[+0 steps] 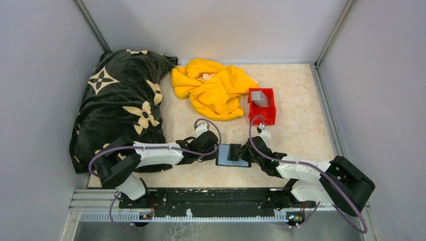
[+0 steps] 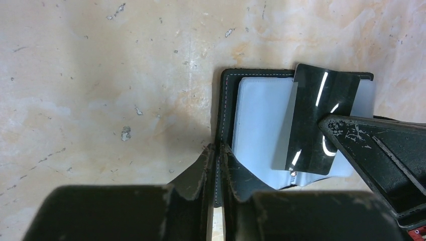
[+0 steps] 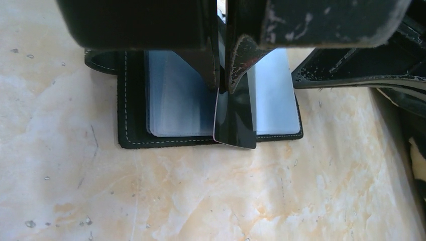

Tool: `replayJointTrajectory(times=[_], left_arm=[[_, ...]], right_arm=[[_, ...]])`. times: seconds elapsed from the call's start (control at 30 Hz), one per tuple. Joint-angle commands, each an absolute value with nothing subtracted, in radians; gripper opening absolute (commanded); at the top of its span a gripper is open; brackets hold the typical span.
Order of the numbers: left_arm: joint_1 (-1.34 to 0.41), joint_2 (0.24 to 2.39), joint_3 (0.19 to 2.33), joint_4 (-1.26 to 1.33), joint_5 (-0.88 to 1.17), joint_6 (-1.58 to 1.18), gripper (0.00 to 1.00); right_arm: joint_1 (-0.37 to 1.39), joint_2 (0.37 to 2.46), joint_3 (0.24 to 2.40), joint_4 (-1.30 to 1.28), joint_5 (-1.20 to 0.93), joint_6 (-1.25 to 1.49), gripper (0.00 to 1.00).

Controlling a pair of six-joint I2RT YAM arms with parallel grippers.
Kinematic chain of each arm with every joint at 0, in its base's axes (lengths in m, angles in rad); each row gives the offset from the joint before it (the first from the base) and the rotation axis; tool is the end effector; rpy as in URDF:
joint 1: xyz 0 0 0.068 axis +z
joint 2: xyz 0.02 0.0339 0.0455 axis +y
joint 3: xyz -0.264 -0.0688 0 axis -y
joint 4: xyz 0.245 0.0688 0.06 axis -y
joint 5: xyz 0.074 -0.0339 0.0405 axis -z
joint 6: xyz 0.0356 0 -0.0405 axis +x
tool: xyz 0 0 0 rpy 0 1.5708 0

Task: Put the credit cards into the card holder
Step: Insert the credit card into the card holder.

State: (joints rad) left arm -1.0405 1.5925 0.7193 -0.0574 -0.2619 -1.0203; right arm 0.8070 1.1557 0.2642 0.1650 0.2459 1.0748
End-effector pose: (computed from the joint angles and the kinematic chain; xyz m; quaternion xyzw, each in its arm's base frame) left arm 0.1566 -0.2488 0.1413 -0.0316 0.9414 -0.2037 0.2668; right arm 0.1413 0.1350 0.1301 0.1707 0.8905 0.2627 0.3299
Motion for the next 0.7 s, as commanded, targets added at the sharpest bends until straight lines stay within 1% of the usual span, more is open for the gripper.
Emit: replayJointTrajectory(times=[0.0,0.1,0.43,0.67], left_arm=[[-1.057,1.676,0.645,-0.238,-0.208,-0.998,0.15],[-1.057,1.675,0.642,-0.238,-0.216,-0.997,0.15],[-1.056,1.695,0.644,-0.232,-0.212,-0.999,0.15],[-1.057,1.702,0.648,-0.235,-0.212,-0.999,0.14]], right_arm=[[0.848,1.222,0.272,0.032,0.244,1.038,0.0],[0.869,1.205,0.267,0.006,0.238,1.041,0.0],[0.881,1.051,0.211,-0.067,0.234,1.065,0.0],[0.881,1.107,0.212,-0.009,0.217,1.054,0.0]])
